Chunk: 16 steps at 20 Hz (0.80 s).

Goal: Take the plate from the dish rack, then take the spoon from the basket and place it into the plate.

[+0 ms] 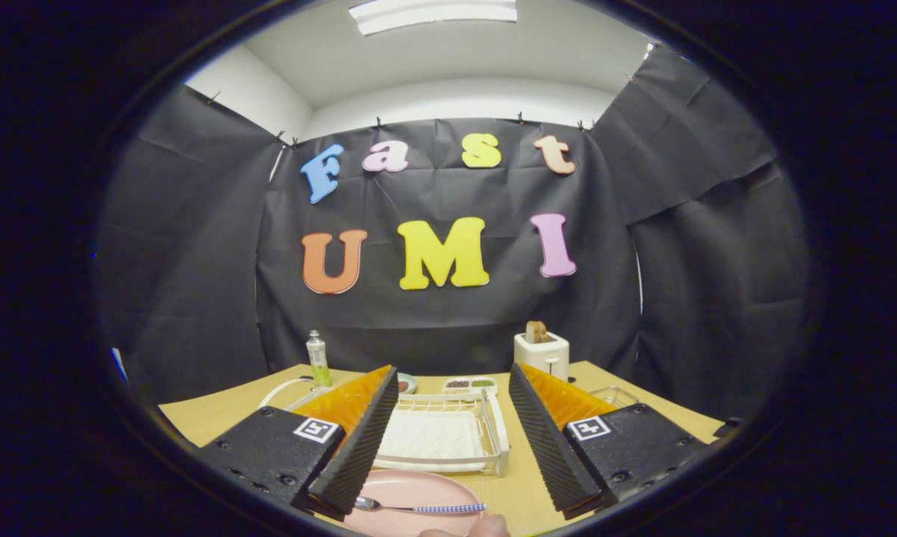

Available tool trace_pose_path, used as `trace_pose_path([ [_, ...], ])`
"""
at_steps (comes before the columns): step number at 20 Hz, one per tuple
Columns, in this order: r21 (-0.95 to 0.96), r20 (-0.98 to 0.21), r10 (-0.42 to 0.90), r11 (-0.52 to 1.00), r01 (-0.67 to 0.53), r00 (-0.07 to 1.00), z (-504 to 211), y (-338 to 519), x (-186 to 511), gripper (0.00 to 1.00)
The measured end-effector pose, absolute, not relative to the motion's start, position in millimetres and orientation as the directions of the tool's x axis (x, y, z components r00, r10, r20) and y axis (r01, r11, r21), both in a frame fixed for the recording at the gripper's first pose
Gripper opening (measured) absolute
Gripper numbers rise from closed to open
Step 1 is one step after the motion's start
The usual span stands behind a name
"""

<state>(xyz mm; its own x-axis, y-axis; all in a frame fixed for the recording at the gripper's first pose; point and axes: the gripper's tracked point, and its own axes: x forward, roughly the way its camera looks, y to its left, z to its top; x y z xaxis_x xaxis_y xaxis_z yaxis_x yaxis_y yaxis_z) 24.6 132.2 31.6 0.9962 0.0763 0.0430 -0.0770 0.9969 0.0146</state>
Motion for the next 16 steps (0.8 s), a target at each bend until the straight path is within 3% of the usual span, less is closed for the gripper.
trace_pose_path([
  [16,0.039,0.047,0.115,0.992,-0.117,0.992,-0.4,150.4,-5.0,0.96],
])
